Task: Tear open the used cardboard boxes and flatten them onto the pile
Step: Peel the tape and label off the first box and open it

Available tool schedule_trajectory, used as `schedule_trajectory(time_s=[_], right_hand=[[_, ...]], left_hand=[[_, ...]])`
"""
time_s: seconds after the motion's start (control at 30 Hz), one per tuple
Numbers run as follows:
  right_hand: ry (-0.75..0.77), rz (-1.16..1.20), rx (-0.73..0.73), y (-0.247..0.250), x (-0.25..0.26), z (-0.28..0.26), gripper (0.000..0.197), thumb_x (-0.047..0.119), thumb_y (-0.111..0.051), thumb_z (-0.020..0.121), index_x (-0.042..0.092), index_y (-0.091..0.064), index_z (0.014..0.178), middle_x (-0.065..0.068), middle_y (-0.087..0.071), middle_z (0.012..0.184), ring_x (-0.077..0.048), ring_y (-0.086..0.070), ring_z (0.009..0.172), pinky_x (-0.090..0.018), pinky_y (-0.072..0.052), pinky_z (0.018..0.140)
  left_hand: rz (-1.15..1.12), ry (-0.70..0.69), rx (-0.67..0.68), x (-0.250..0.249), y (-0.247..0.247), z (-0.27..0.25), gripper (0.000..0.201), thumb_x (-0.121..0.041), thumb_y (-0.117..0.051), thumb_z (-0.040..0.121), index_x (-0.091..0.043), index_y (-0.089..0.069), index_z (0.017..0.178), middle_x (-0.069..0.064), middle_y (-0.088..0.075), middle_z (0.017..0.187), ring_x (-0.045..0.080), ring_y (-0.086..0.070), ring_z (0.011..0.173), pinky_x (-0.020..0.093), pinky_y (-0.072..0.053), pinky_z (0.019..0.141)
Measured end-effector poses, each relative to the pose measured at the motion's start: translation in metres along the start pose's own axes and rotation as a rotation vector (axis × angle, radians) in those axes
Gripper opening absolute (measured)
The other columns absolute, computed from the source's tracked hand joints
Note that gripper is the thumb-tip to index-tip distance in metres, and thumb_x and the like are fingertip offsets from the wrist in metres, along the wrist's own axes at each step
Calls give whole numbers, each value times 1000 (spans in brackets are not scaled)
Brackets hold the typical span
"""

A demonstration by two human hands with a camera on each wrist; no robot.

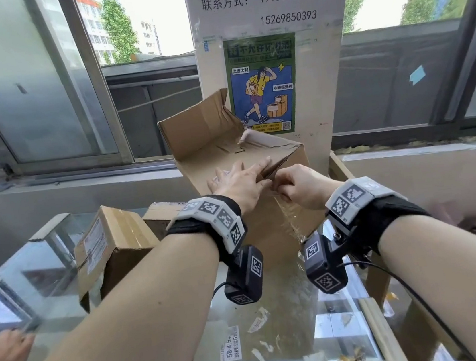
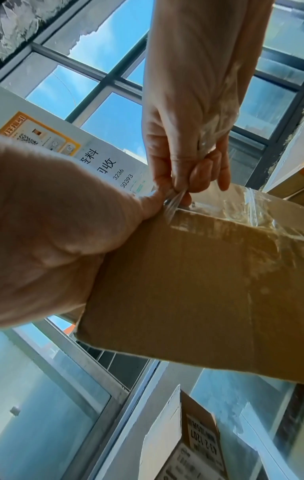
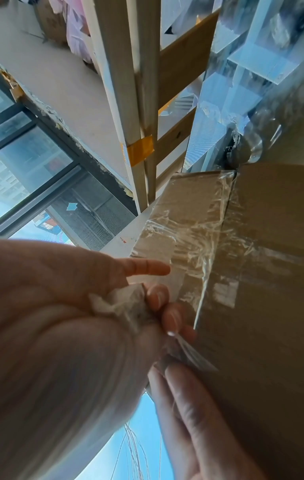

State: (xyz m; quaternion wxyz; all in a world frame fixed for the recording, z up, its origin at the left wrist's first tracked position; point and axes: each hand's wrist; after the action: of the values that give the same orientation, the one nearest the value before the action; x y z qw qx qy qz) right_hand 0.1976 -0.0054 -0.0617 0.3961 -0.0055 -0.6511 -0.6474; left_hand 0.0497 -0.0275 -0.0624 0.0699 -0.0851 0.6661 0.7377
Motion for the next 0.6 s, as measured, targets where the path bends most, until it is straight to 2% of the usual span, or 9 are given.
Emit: schedule_trajectory(time_s=[0.07, 0.13, 0.27, 0.33, 0.5, 0.6], right_hand=[[-14, 56, 16, -3, 1, 0, 19, 4, -49, 92, 12, -60, 79, 5, -55, 64, -6, -48, 57, -18, -40, 58], [-16, 131, 24, -6, 3, -1, 20, 2, -48, 93, 9, -61, 80, 1, -57, 63, -9, -51, 56, -19, -44, 60], [-7, 173, 39, -10, 7, 1, 18, 4, -49, 93, 6, -66, 90, -8, -66, 79, -16, -57, 72, -33, -49, 78], [-10, 157, 48, -11, 8, 2, 19, 6, -49, 94, 4, -68, 96, -11, -68, 91, -17, -56, 81, -35, -48, 84], [-11, 195, 75, -12, 6, 2, 19, 4, -49, 94, -1, -66, 100, -7, -63, 91, -15, -53, 84, -32, -45, 86], [-24, 233, 93, -12, 2, 0, 19, 5, -49, 94, -4, -65, 101, -7, -61, 90, -15, -51, 83, -27, -42, 81]], left_hand=[[-32, 16, 27, 4, 0, -2, 48, -55, -34, 97, -59, -15, 141, 4, -15, 156, 44, -13, 140, 61, -14, 109], [-49, 21, 35, 9, 1, -2, 49, -55, -33, 97, -59, -13, 142, 0, -3, 160, 45, -5, 142, 62, -9, 111], [-32, 25, 32, 17, 5, -1, 49, -54, -32, 98, -58, -12, 142, 2, -10, 159, 45, -12, 140, 58, -16, 110], [-40, 12, 35, 23, 4, 2, 49, -53, -33, 98, -59, -12, 142, 5, -13, 159, 44, -15, 140, 57, -18, 112], [-69, 3, 63, 28, 4, 9, 51, -53, -36, 96, -60, -13, 141, 8, -16, 158, 41, -19, 141, 56, -17, 113], [-67, 3, 84, 26, 8, 7, 51, -53, -37, 96, -59, -14, 141, 7, -15, 158, 42, -20, 140, 55, -19, 112]])
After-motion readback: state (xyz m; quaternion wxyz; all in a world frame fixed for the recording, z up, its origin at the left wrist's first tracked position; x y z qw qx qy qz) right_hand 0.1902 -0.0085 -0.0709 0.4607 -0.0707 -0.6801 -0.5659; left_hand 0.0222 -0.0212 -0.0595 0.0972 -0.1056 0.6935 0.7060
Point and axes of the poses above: each hand's wrist, its own z-axis towards the middle knuckle, its own y-axis out of the back of the hand, x = y × z
